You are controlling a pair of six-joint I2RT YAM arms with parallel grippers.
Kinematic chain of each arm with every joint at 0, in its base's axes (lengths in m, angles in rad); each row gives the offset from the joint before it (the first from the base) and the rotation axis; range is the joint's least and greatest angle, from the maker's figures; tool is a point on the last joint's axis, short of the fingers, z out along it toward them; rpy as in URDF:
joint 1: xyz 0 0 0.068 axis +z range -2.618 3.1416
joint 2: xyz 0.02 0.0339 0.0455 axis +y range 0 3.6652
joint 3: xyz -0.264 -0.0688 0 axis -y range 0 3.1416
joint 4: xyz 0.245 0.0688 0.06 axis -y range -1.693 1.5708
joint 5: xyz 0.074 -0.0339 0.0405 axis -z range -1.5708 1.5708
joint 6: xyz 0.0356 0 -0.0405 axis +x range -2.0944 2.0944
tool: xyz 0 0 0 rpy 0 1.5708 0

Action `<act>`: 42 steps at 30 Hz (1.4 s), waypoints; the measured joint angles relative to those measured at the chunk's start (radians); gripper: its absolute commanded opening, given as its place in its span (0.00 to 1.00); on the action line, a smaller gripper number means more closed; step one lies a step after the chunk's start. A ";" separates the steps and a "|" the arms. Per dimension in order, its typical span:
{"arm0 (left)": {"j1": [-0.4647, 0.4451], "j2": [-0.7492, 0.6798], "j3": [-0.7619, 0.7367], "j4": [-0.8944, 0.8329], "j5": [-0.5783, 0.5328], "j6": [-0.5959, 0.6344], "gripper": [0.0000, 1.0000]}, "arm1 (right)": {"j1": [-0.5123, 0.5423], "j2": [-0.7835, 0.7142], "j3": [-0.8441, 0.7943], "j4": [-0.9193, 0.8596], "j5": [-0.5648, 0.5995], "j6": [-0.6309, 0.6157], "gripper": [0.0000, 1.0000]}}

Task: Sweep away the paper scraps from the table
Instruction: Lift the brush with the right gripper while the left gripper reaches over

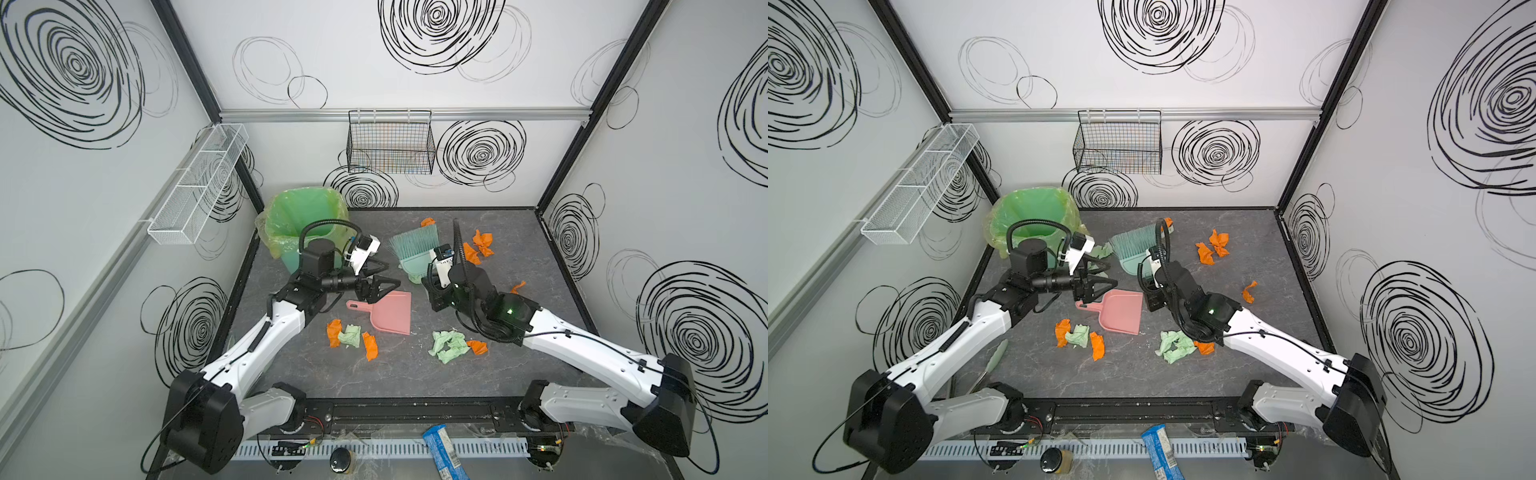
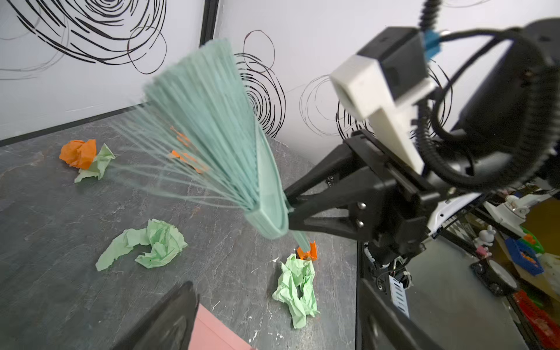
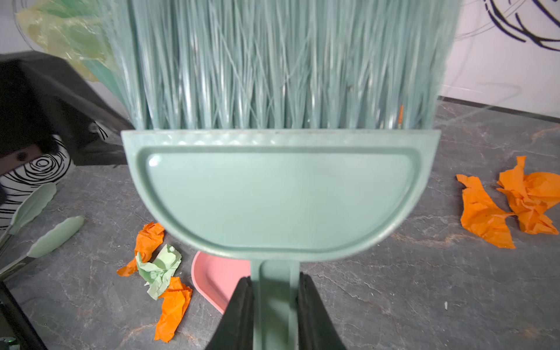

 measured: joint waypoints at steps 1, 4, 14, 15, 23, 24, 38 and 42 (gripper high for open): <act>-0.003 0.018 0.012 0.008 0.000 -0.011 0.83 | 0.006 -0.004 -0.003 0.008 0.006 0.001 0.14; -0.010 0.062 0.042 0.040 0.000 -0.052 0.81 | 0.018 -0.014 -0.009 0.030 0.018 0.003 0.14; -0.042 0.115 0.100 0.079 -0.002 -0.120 0.77 | 0.037 -0.006 -0.010 0.047 0.047 0.011 0.15; -0.043 0.116 0.104 0.079 -0.003 -0.121 0.76 | 0.040 -0.001 -0.009 0.047 0.050 0.011 0.15; -0.053 0.131 0.119 0.079 -0.011 -0.120 0.67 | 0.063 0.031 -0.009 0.053 0.072 0.011 0.15; -0.055 0.133 0.119 0.079 -0.011 -0.120 0.65 | 0.063 0.031 -0.009 0.060 0.075 0.011 0.14; -0.064 0.144 0.125 0.079 -0.007 -0.118 0.38 | 0.076 0.058 -0.009 0.106 0.091 0.011 0.14; -0.063 0.144 0.125 0.077 -0.011 -0.114 0.29 | 0.085 0.058 -0.009 0.113 0.098 0.009 0.14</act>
